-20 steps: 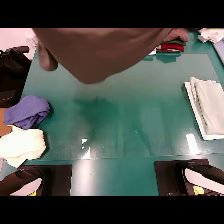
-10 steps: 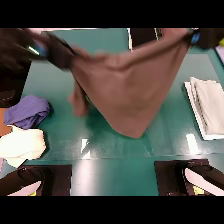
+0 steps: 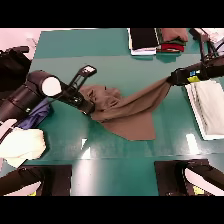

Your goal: Fold the shirts.

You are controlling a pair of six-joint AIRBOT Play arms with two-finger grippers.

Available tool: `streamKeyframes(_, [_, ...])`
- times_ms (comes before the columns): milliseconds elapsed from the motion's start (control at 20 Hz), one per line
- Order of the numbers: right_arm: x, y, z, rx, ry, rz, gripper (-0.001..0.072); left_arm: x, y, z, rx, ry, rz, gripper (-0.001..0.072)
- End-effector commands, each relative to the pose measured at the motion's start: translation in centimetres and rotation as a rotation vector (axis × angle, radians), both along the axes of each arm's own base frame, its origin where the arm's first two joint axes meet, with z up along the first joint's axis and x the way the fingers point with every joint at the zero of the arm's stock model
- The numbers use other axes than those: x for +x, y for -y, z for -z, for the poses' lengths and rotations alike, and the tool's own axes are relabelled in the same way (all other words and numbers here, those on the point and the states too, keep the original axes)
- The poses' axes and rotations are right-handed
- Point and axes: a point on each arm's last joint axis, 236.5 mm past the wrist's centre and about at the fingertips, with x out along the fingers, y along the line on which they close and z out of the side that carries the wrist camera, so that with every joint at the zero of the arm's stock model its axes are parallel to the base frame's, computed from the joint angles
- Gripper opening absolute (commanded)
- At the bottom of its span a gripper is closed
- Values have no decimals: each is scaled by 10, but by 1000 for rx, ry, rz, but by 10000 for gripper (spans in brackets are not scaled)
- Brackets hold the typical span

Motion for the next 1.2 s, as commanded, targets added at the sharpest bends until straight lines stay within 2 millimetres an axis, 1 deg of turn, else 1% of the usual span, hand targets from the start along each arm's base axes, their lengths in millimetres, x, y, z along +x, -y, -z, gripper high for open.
streamKeyframes(0, [-2, 1, 10, -4, -17, 4, 19, 30, -51, -36, -38, 84, -170, 589])
streamKeyframes(50, [-1, 1, 10, -4, -17, 4, 19, 43, -76, -51, -60, 134, -247, 589])
streamKeyframes(100, [-1, 1, 9, -4, -14, 5, 19, 51, -100, -57, -64, 148, -313, 589])
streamKeyframes(150, [2, 1, 8, -2, -4, 9, 20, 55, -119, -53, -69, 133, -369, 589])
streamKeyframes(200, [3, 1, 7, -1, 3, 11, 19, 57, -128, -43, -81, 109, -405, 589])
streamKeyframes(250, [3, 1, 7, -1, 4, 12, 20, 56, -131, -28, -88, 68, -422, 589])
streamKeyframes(350, [4, 1, 7, 1, 8, 13, 19, 48, -123, 6, -104, -23, -425, 589])
streamKeyframes(400, [4, 1, 7, 0, 7, 12, 19, 44, -111, 15, -141, -58, -399, 589])
streamKeyframes(450, [4, 1, 7, -1, 6, 12, 20, 45, -106, 18, -161, -51, -376, 589])
streamKeyframes(550, [4, 1, 7, 1, 8, 13, 20, 58, -106, 18, -179, -1, -395, 589])
streamKeyframes(600, [4, 1, 7, 0, 7, 13, 20, 64, -105, 22, -185, 6, -404, 589])
streamKeyframes(650, [4, 1, 7, 0, 6, 13, 20, 67, -104, 32, -185, -14, -407, 589])
streamKeyframes(750, [4, 1, 7, 2, 5, 15, 20, 68, -96, 62, -185, -87, -381, 590])
streamKeyframes(850, [3, 1, 7, 2, 3, 15, 20, 72, -91, 94, -193, -161, -406, 590])
streamKeyframes(900, [3, 1, 8, 1, 1, 14, 20, 76, -85, 105, -218, -189, -425, 590])
streamKeyframes(950, [3, 1, 7, 1, 2, 15, 20, 80, -76, 112, -260, -207, -429, 590])
streamKeyframes(1050, [3, 1, 8, 1, 0, 15, 20, 87, -61, 117, -336, -223, -437, 590])
streamKeyframes(1100, [3, 1, 8, 2, 0, 15, 20, 91, -60, 117, -350, -215, -450, 589])
streamKeyframes(1150, [3, 1, 8, 2, 1, 15, 20, 94, -61, 116, -352, -204, -455, 566])
